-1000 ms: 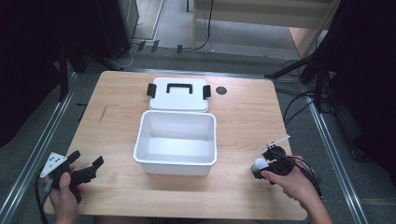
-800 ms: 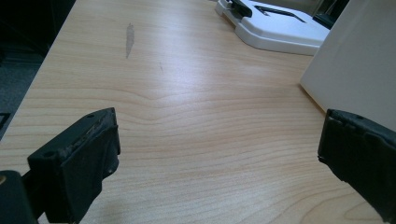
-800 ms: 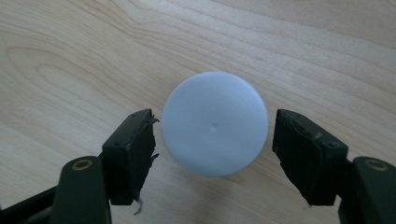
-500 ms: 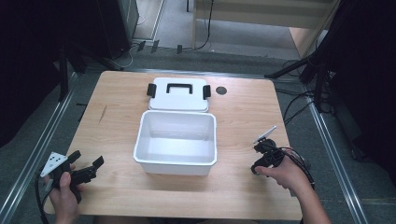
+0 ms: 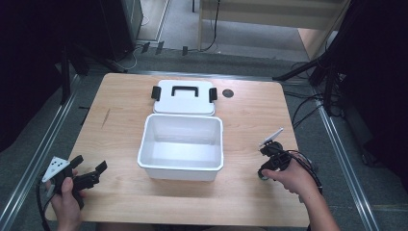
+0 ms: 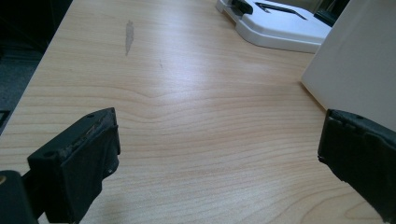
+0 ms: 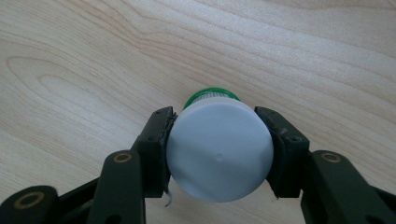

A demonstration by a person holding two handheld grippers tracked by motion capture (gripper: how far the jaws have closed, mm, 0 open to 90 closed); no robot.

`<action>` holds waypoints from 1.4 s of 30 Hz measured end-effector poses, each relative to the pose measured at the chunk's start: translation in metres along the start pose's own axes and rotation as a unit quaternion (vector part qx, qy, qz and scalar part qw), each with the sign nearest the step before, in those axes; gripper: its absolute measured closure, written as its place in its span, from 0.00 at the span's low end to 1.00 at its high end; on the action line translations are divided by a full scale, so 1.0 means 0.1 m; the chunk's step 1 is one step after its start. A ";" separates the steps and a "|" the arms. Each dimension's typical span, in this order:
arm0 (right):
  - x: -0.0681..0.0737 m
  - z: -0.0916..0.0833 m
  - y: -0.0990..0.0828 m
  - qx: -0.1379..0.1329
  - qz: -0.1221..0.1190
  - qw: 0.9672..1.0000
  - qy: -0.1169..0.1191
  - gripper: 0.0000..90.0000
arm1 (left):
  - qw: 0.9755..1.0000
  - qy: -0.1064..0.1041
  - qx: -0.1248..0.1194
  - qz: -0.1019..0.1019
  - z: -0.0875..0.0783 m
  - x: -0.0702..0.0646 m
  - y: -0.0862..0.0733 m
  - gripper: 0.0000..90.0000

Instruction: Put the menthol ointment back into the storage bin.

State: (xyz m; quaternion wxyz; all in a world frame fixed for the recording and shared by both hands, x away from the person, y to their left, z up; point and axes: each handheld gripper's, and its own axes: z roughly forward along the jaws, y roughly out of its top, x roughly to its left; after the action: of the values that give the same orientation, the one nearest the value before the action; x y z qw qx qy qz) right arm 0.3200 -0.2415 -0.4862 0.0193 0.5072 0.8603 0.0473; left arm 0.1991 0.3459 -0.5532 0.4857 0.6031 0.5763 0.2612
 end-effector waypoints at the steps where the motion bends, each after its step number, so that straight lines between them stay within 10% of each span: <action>1: 0.00 0.00 0.00 0.001 -0.001 1.000 0.000 0.57 | 1.000 0.000 0.000 0.000 0.00 0.00 0.00 0.00; 24: 0.17 -0.38 0.26 0.011 -0.062 0.998 0.018 0.57 | 1.000 0.000 0.000 -0.002 0.00 0.00 0.00 0.00; 42: 0.58 -0.92 0.69 0.015 -0.113 0.993 0.020 0.57 | 1.000 -0.003 0.003 -0.005 0.02 0.01 0.01 0.00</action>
State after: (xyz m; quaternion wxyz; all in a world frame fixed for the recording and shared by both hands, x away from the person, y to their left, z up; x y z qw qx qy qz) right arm 0.3445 -0.1628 -0.3870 -0.0005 0.4056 0.9131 0.0423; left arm 0.2011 0.3465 -0.5534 0.4867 0.6026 0.5785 0.2556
